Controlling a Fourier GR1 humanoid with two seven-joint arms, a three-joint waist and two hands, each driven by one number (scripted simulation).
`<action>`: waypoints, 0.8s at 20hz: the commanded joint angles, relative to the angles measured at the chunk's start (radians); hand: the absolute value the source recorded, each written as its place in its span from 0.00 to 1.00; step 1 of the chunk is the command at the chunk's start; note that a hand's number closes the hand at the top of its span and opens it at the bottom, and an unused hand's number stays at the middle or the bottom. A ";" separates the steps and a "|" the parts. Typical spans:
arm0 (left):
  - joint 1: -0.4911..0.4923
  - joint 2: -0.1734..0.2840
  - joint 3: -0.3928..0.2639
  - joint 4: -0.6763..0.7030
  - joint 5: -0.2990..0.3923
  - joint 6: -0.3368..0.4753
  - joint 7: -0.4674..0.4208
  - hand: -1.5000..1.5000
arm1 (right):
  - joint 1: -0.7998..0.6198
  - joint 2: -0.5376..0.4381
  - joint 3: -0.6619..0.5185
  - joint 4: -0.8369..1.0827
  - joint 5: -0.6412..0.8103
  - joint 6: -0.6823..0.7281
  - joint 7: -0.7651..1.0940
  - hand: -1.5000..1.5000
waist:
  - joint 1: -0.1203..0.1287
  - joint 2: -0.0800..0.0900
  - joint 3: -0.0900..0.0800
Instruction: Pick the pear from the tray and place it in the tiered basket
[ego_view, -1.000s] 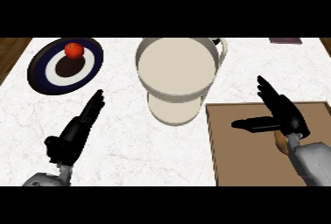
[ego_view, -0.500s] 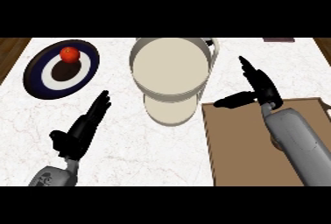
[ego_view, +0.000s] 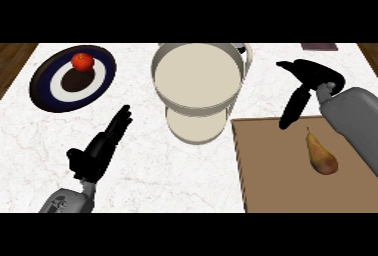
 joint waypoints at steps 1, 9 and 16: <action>-0.018 -0.014 -0.008 0.005 -0.006 0.003 0.015 0.50 | -0.138 -0.060 0.073 0.014 -0.030 0.318 0.147 0.00 | 0.004 0.000 0.001; -0.015 -0.009 0.042 0.079 -0.001 -0.021 -0.048 0.50 | -0.193 0.052 0.085 0.081 -0.139 0.462 0.310 0.00 | -0.024 0.001 0.005; 0.006 -0.019 0.042 0.018 -0.006 -0.008 -0.007 0.50 | -0.168 0.053 0.119 0.007 -0.086 0.347 0.373 0.00 | -0.034 -0.004 0.006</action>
